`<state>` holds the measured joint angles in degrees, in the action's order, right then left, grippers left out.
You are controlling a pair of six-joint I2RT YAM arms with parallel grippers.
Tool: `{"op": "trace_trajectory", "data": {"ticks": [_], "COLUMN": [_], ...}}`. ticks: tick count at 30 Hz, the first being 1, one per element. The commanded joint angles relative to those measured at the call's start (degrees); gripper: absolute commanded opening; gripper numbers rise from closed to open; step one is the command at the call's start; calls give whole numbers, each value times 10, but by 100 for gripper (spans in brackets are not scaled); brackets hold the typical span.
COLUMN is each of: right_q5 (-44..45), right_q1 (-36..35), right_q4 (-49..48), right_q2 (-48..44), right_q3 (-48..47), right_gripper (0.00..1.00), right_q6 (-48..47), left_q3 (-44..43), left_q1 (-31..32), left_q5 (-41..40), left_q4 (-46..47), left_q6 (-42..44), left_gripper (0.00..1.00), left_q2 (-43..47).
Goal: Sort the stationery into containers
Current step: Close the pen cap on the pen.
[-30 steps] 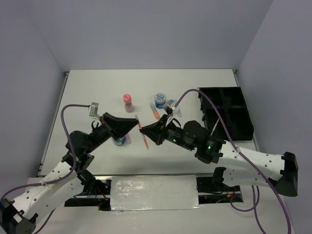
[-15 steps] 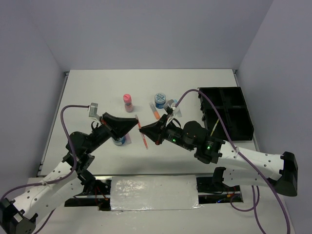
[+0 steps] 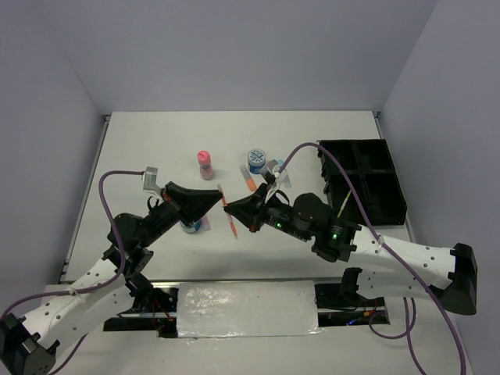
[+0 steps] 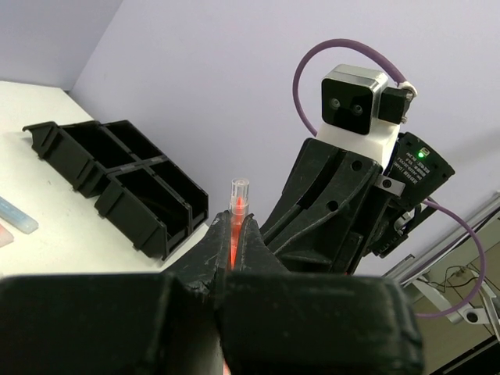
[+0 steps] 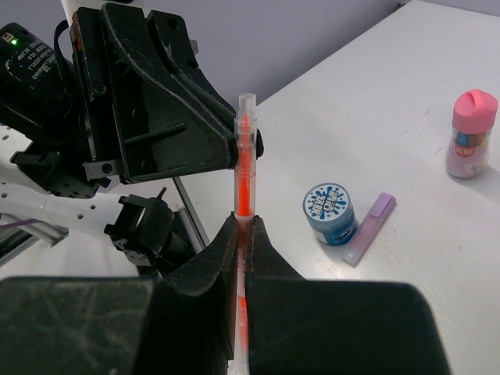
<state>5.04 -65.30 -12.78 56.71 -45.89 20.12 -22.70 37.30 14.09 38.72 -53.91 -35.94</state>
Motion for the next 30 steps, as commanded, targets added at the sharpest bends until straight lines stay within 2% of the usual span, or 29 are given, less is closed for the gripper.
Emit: {"op": "trace_trajectory", "data": {"ticks": [1, 30], "right_q5": [1, 33], "right_q1": [7, 35], "right_q4": [-177, -125], "right_q2": [-13, 16], "right_q3": [-79, -192], "right_gripper": [0, 0], "right_q6": [-12, 7], "left_q3": [29, 30], "left_q1": [30, 82], "left_q5": [92, 48], "left_q4": [-78, -77], "left_q6": [10, 48], "left_gripper": [0, 0], "left_q2": [-25, -52]}}
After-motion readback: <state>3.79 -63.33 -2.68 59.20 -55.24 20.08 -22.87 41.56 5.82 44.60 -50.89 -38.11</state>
